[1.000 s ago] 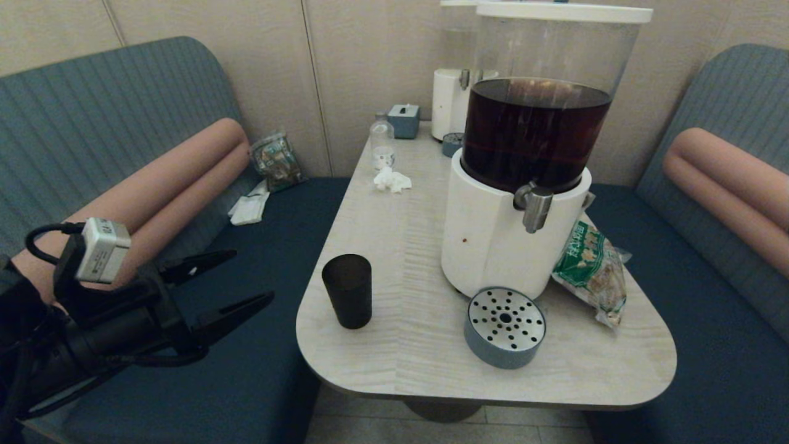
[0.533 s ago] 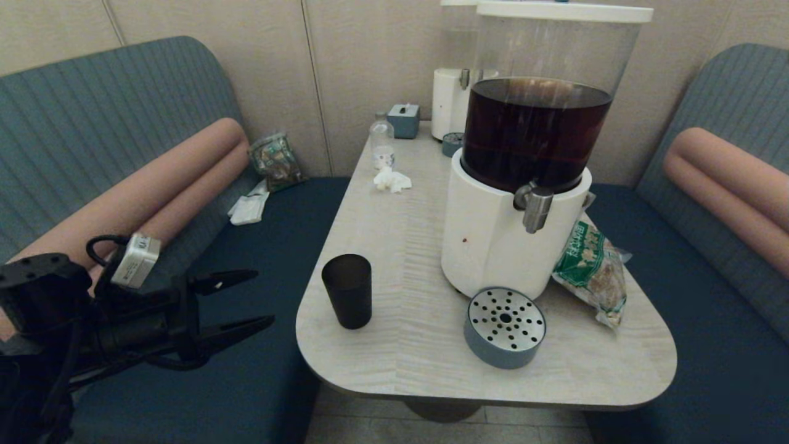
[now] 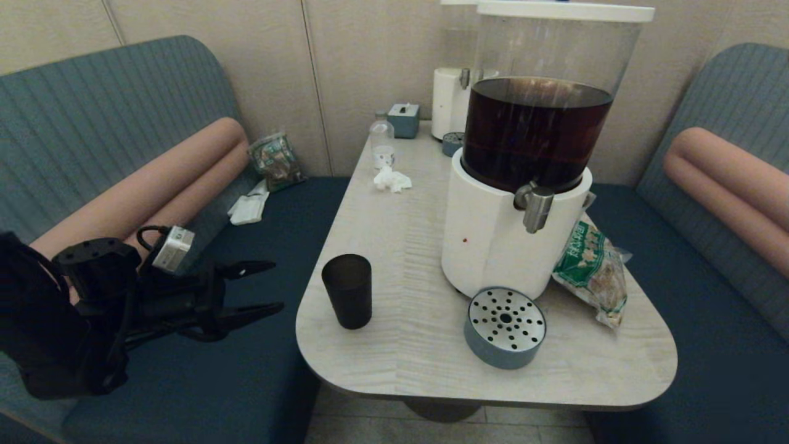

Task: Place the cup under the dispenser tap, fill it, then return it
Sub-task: Pick up the cup

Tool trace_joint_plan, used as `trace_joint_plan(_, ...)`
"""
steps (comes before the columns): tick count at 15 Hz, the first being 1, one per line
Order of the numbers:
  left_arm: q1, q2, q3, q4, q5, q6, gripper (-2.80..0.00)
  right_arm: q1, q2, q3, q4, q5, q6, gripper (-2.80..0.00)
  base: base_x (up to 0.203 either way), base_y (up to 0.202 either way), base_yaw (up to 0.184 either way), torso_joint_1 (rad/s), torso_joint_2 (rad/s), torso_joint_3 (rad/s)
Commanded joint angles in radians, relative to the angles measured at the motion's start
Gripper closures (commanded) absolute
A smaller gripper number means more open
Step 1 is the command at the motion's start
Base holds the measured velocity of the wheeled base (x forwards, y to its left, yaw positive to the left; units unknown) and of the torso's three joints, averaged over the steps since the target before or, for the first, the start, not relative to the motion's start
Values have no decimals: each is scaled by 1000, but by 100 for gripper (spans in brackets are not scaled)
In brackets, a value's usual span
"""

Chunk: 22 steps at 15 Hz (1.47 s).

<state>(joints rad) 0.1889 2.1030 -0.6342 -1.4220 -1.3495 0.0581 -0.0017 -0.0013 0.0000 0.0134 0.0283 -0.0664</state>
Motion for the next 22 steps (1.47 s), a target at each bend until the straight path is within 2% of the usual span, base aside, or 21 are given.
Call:
trace_joint_plan(1,-2,65,-8,-20,-104,0,-280,0,1,0,0,1,-1,0,0,0,0,0,0,0)
trace_joint_plan(3,-2,100,-6,-43,-179,-1,-280,0,1,0,0,1,-1,0,0,0,0,0,0,0)
trace_joint_plan(8,-2,120,-8,-61,-181,-3,-280,0,1,0,0,1,-1,0,0,0,0,0,0,0)
trace_joint_plan(10,-2,113,-83,-63,-181,-5,-280,0,1,0,0,1,-1,0,0,0,0,0,0,0)
trace_joint_plan(11,-2,112,-138,-63,-169,-5,-280,0,1,0,0,1,-1,0,0,0,0,0,0,0)
trace_joint_plan(13,-2,115,-239,-59,-101,-7,-280,0,1,0,0,1,-1,0,0,0,0,0,0,0)
trace_joint_plan(16,-3,87,-353,-61,-78,-12,-280,0,1,0,0,1,-1,0,0,0,0,0,0,0)
trace_joint_plan(18,-6,56,-363,-60,-52,-15,-280,0,1,0,0,1,-1,0,0,0,0,0,0,0)
trace_joint_plan(20,-13,67,-300,-64,-52,-15,-280,0,1,0,0,1,-1,0,0,0,0,0,0,0)
trace_joint_plan(22,-56,79,-254,-66,-54,-17,-280,0,1,0,0,1,-1,0,0,0,0,0,0,0)
